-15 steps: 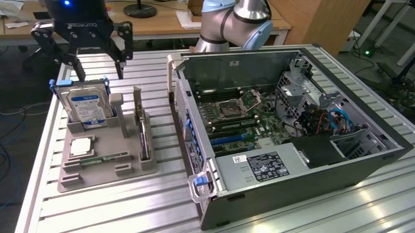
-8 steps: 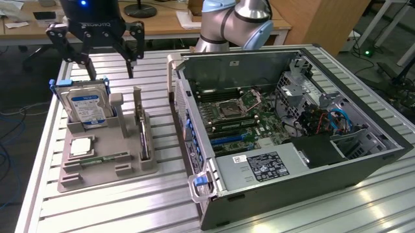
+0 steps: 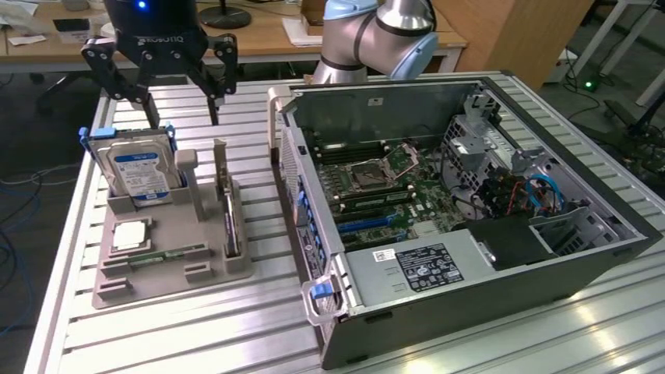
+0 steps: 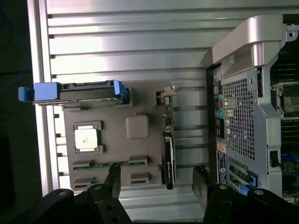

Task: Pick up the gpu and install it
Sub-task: 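Pick up the gpu and move the gpu toward the slot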

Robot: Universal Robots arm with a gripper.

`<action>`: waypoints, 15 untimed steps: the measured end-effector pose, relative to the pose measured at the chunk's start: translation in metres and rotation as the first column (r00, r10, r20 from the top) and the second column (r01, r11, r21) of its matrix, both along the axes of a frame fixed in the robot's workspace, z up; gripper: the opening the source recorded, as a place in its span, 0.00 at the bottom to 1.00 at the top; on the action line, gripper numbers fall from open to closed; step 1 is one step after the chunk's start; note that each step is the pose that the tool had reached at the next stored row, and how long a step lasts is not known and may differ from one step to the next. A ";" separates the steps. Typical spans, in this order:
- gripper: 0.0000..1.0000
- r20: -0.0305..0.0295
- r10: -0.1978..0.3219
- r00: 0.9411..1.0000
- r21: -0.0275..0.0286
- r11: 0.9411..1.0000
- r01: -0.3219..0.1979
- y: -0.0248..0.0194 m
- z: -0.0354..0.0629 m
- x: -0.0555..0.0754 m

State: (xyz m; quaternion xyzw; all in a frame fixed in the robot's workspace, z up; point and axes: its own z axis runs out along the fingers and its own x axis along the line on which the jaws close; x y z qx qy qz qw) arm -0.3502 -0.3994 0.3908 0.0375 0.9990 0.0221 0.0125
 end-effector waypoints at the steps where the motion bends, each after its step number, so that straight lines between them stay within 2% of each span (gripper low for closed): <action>1: 0.72 0.000 0.000 1.000 0.000 1.000 0.000 0.0000 0.0000 0.000; 12: 0.72 -0.002 0.040 0.999 0.000 0.999 -0.040 -0.0002 -0.0001 0.004; 15: 0.72 -0.002 0.040 0.999 0.001 0.999 -0.040 -0.0026 -0.0001 0.004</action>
